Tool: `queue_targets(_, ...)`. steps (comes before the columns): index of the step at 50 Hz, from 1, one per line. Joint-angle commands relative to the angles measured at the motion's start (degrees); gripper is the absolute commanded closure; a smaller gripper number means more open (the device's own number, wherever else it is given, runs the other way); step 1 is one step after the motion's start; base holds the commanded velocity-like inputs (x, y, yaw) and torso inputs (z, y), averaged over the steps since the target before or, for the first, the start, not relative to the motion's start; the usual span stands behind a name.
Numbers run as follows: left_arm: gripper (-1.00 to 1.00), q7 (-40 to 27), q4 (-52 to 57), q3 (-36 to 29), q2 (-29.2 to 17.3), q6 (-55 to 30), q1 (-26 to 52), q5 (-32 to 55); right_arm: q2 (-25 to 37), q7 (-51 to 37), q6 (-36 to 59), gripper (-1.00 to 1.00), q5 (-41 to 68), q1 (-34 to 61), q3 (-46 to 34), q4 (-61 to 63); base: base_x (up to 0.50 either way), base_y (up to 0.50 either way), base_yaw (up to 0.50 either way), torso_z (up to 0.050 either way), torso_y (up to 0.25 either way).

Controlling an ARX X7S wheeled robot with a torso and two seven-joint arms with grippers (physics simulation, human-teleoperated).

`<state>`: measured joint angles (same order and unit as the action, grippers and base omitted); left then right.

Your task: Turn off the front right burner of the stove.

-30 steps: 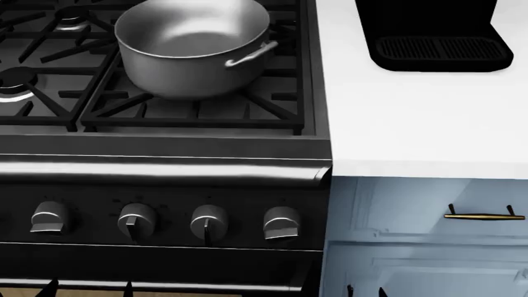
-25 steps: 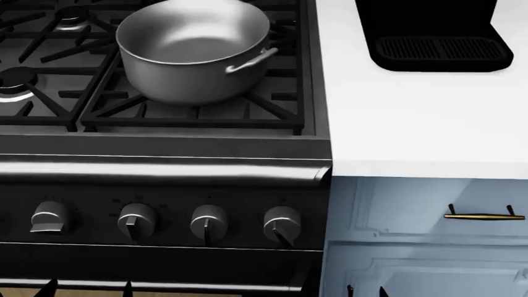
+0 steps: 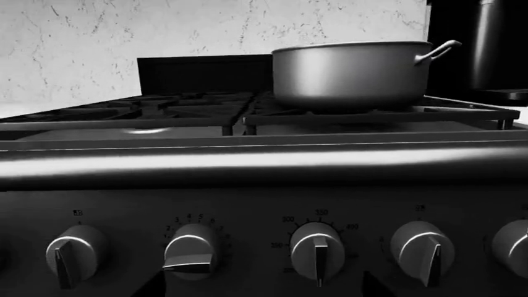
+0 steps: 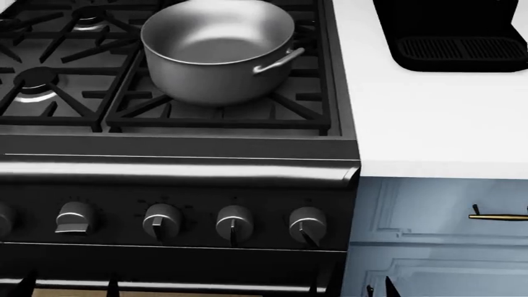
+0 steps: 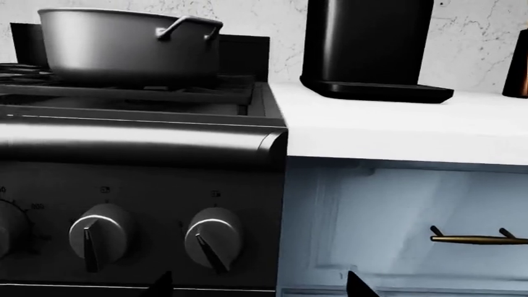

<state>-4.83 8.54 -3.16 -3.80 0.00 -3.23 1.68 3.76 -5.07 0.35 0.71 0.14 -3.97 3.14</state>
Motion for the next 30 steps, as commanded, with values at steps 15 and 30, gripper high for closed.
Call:
queue_targets(15, -1.00, -3.5, 9.1, -2.5, -2.4, -1.0, -3.3, -1.0, 2.2, -2.4, -0.9, -1.00, 1.1, 0.2, -2.0, -1.0, 0.08, 0.33, 0.00, 0.000, 0.000)
queue_targets(30, -1.00, -5.1, 9.7, -3.5, -3.5, 0.3, -4.5, -1.2, 3.2, -3.8, -2.9, -1.00, 1.6, -1.0, -2.6, -0.8, 0.25, 0.00, 0.00, 0.000, 0.000)
